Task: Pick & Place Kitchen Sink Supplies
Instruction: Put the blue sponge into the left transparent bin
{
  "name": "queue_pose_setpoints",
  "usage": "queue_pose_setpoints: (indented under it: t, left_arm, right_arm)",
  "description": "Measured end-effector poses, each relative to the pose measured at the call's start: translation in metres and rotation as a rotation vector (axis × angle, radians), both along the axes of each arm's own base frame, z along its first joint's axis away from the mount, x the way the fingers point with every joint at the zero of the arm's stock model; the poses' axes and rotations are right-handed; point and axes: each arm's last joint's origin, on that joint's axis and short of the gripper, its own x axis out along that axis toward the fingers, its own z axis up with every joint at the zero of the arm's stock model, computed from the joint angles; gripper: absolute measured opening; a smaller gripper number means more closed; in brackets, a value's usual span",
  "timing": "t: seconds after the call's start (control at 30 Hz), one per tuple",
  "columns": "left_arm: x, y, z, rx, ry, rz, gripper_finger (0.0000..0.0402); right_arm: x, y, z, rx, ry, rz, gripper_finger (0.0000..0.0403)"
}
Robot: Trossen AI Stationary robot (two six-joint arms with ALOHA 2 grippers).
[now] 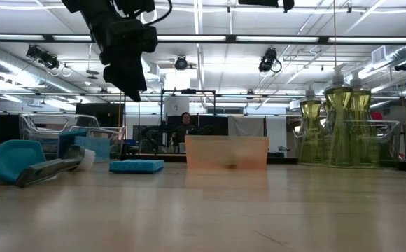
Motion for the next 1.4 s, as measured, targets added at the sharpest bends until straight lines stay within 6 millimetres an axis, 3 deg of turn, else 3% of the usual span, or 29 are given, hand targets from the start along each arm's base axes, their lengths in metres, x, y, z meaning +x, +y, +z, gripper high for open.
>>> queue_pose_setpoints:
  t: [0.5,0.87,1.13,1.4]
  left_arm:
    - [0.031,-0.017,-0.043,-0.026,0.116,-0.051,0.0277]
    - [0.042,-0.023,-0.076,-0.003,0.237,-0.093,0.0277]
    - [0.042,-0.018,-0.076,0.025,0.244,-0.185,0.0277]
    - [0.040,0.009,-0.076,0.027,0.245,-0.219,0.0277]
  right_arm:
    - [-0.001,0.002,-0.010,0.000,0.101,0.077,0.0240]
    - [0.000,0.005,-0.013,0.014,0.138,0.186,0.0240]
    - [0.000,0.005,-0.013,0.016,0.137,0.184,0.0240]
    - [0.000,0.005,-0.014,0.055,0.129,0.178,0.0240]
